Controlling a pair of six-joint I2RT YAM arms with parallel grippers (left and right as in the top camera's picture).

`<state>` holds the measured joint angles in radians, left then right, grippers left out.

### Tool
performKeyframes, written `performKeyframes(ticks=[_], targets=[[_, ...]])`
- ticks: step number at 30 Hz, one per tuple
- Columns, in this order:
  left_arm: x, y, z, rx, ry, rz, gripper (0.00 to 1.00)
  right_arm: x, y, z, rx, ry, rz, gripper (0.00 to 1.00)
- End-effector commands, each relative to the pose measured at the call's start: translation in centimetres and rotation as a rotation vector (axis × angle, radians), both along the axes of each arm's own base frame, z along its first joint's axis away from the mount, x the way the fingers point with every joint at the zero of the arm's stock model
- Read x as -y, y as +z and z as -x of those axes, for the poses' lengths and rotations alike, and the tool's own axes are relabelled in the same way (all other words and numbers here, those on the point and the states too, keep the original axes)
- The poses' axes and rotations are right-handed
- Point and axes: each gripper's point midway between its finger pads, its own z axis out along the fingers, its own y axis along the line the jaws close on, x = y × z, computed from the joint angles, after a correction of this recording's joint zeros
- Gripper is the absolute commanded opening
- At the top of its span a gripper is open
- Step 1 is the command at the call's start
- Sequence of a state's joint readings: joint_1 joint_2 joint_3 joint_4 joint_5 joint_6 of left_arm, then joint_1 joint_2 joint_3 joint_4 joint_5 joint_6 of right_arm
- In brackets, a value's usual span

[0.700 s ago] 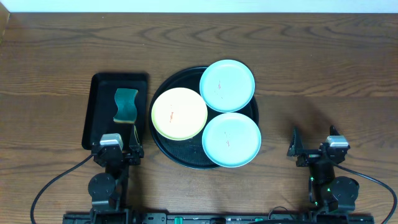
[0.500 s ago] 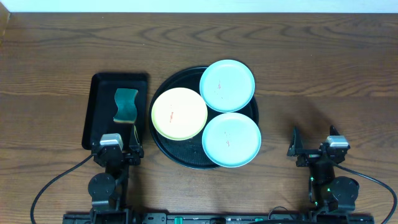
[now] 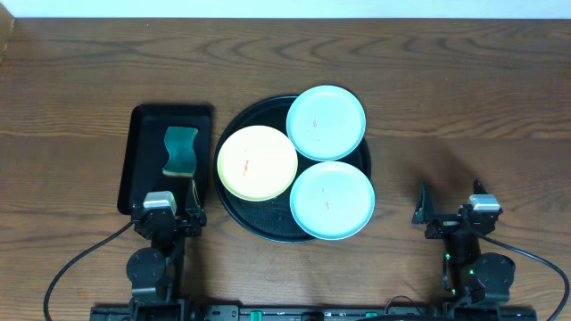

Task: Clean dirty plates on tray and stack at the side

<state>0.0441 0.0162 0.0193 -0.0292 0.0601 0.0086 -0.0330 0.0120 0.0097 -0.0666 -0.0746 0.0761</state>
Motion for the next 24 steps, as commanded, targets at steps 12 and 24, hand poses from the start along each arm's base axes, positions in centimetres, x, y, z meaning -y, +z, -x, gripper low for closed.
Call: performKeyframes(ticks=[12,24], targets=[[-0.1,-1.7,0.1,-0.054,0.003,-0.016,0.74,0.1,0.3,0.0,0.017,-0.011,-0.011,0.99],[-0.1,-0.8,0.0,-0.028,0.004,-0.013,0.74,0.2,1.6,-0.1,0.07,-0.018,-0.009,0.99]])
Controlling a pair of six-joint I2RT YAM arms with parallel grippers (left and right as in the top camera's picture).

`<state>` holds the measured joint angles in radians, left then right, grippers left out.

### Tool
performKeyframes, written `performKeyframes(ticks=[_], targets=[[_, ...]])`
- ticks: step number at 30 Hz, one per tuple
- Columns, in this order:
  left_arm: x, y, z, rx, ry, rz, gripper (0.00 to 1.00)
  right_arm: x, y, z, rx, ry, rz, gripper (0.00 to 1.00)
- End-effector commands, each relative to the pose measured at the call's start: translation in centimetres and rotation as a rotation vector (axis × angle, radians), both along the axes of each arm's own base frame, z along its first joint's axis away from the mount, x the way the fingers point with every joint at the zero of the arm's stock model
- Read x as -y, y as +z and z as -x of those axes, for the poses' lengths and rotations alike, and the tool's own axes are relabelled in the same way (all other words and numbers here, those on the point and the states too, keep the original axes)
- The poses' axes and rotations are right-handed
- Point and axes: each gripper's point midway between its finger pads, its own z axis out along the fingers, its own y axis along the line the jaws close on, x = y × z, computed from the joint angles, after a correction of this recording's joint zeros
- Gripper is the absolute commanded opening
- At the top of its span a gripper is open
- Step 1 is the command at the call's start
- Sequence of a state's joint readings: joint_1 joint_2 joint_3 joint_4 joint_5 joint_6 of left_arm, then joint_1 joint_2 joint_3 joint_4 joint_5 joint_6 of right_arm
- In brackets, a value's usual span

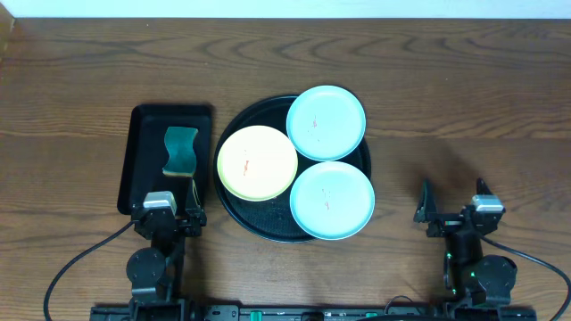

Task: Clean dirty plates on tray and stack at the side

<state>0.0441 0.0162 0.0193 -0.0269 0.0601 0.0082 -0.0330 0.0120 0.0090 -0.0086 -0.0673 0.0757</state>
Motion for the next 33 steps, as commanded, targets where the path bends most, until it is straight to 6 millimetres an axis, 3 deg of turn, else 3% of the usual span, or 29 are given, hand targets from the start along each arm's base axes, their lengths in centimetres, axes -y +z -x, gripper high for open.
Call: performKeyframes(ticks=[1,6,11,21,25,33], targets=[[-0.1,-0.5,0.0,-0.02,0.004,-0.014,0.74,0.1,0.4,0.0,0.018,-0.01,-0.012,0.99],[-0.1,1.3,0.0,0.032,0.004,-0.016,0.74,0.1,1.0,0.0,0.045,-0.009,-0.012,0.99],[-0.1,3.3,0.3,0.072,0.005,-0.011,0.74,0.1,4.0,0.3,0.167,-0.008,-0.009,0.99],[0.3,12.4,0.9,0.178,-0.012,0.073,0.74,-0.1,10.1,1.6,0.304,0.0,-0.005,0.99],[0.9,15.2,-0.3,0.125,-0.046,0.077,0.74,-0.1,13.2,1.7,0.323,0.003,-0.004,0.99],[0.9,17.0,-3.5,-0.18,-0.045,0.098,0.74,-1.6,16.6,-0.8,0.163,0.091,-0.002,0.99]])
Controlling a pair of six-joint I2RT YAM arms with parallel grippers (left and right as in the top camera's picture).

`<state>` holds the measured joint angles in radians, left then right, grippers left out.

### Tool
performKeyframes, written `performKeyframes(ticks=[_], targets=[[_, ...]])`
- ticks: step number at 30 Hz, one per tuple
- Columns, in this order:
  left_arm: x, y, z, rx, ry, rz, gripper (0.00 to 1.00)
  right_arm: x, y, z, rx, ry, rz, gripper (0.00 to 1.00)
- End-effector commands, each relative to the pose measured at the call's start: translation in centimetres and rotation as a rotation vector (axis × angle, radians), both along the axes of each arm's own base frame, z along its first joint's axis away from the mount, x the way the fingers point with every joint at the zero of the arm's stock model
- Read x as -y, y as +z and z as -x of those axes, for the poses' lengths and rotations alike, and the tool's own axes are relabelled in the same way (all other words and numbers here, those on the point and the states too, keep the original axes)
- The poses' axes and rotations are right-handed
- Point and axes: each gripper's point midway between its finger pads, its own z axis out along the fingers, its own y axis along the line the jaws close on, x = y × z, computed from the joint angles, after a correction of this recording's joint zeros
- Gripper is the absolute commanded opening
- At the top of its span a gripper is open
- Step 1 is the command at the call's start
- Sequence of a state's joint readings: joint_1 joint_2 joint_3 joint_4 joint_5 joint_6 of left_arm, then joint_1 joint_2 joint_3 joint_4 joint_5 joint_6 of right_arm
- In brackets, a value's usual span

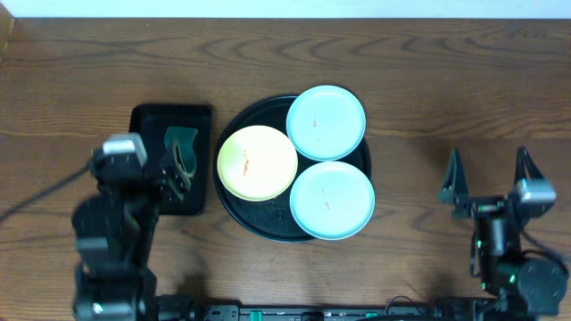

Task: Clean dirty plates on tray and stack at the side
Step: 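Move left gripper to sponge and right gripper to yellow plate rim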

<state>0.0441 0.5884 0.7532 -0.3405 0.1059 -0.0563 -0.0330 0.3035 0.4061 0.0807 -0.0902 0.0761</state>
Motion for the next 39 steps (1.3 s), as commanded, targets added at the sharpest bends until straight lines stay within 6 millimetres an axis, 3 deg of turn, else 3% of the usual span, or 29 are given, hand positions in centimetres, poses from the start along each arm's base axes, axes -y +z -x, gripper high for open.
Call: performKeyframes(ticks=[1,5,12,21,26,29,34,39], targets=[[0.2,2.7,-1.4,-0.072,-0.014,0.016,0.74,-1.5,2.0,-1.4,-0.06,0.086,-0.002,0.99],[0.2,3.2,-2.5,-0.25,-0.034,-0.03,0.73,-2.7,2.6,-3.8,-0.192,0.159,-0.004,0.99],[0.1,2.6,-4.4,-0.546,-0.055,-0.038,0.74,-4.5,1.6,-8.1,-0.497,0.277,-0.044,0.99],[0.0,-1.0,-5.6,-0.812,-0.063,-0.019,0.74,-4.7,-3.7,-11.2,-0.965,0.304,-0.083,0.99],[0.0,-2.9,-6.6,-0.871,-0.065,-0.014,0.74,-4.7,-7.3,-12.6,-1.075,0.309,-0.091,0.99],[0.0,-3.7,-7.0,-0.896,-0.066,-0.013,0.74,-5.4,-8.1,-13.0,-1.095,0.349,-0.115,0.99],[0.0,-4.4,-7.3,-0.92,-0.066,-0.011,0.74,-8.5,-7.8,-13.8,-1.06,0.525,-0.163,0.99],[-0.1,-4.3,-7.8,-0.901,-0.065,-0.014,0.74,-11.5,-9.5,-15.0,-1.119,0.481,-0.228,0.82]])
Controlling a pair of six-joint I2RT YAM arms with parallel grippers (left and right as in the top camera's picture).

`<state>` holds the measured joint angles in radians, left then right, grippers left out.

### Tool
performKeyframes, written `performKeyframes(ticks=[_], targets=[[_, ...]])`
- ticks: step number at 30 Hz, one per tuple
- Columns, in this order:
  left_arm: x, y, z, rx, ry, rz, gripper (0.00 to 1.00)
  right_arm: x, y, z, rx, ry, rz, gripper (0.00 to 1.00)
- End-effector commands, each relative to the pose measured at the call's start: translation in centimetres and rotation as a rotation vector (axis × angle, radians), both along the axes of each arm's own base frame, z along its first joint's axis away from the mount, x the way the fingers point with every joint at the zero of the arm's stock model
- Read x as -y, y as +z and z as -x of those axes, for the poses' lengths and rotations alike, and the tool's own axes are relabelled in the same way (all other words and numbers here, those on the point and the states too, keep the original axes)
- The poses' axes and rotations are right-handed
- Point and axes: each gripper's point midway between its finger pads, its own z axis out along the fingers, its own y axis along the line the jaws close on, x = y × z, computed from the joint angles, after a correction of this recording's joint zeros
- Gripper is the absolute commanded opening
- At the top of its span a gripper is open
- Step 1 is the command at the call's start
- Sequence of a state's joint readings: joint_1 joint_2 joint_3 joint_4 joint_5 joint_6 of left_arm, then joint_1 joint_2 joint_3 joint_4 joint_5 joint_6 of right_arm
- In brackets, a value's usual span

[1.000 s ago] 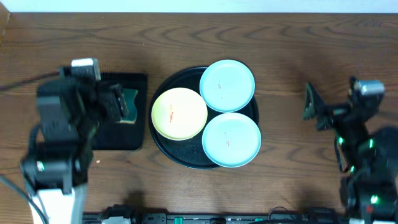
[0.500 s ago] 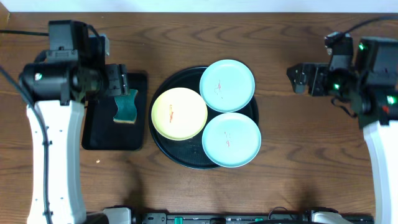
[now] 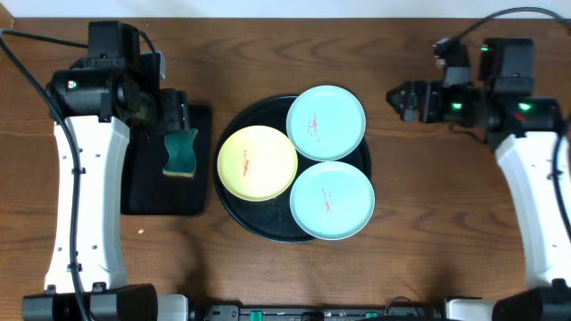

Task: Clean dirty plates on tray and stack at the side

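A round black tray (image 3: 234,208) holds three dirty plates with small red smears: a yellow one (image 3: 257,162) at left, a light blue one (image 3: 326,122) at the back, another light blue one (image 3: 332,201) at the front. A green and yellow sponge (image 3: 180,152) lies on a black rectangular tray (image 3: 165,196) to the left. My left gripper (image 3: 177,116) hangs over the far end of the sponge, fingers pointing down; its gap is hidden. My right gripper (image 3: 403,98) is right of the back blue plate, pointing at it, with nothing held.
Dark wooden table (image 3: 428,223) all around. Both white arms reach in from the front corners. A pale wall edge (image 3: 285,9) runs along the far side.
Both arms have risen and reached forward. The left gripper went from the front left to above the sponge. The right gripper went from the front right to beside the back blue plate.
Both arms first sat folded at the table's front edge, right gripper open, and stayed so at the second moment. By the third they had lifted and spread. Now the left is over the sponge, the right beside the back plate. Plates and sponge have not moved.
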<state>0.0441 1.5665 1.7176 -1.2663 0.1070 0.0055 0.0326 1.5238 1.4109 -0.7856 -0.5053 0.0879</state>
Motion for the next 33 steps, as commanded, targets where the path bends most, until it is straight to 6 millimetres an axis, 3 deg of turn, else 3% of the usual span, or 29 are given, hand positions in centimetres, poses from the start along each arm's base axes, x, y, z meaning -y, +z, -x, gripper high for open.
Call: performKeyframes(ticks=[1,6,12,16,21,26,33], targets=[[0.2,0.9,-0.9,0.043,-0.021,0.002,0.74,-3.5,-1.2,-0.5,-0.084,-0.028,-0.049,0.78],[-0.7,1.0,-1.1,0.055,0.001,-0.041,0.74,-7.8,-3.4,-1.6,-0.186,-0.044,-0.033,0.64],[-4.6,0.9,-0.7,0.049,0.272,-0.11,0.74,-12.4,-6.7,-2.1,-0.326,-0.064,0.061,0.43],[-6.6,-0.1,-0.3,0.027,0.399,-0.098,0.74,-15.0,-9.8,-1.2,-0.387,-0.073,0.135,0.42],[-8.1,-1.5,-0.2,-0.022,0.445,-0.099,0.74,-16.9,-13.3,0.8,-0.458,-0.041,0.221,0.43],[-8.6,-3.5,-0.7,-0.081,0.451,-0.101,0.74,-18.7,-16.9,2.5,-0.508,0.005,0.298,0.41],[-8.7,-5.5,-1.2,-0.141,0.448,-0.103,0.74,-19.9,-20.0,4.1,-0.537,0.04,0.375,0.32]])
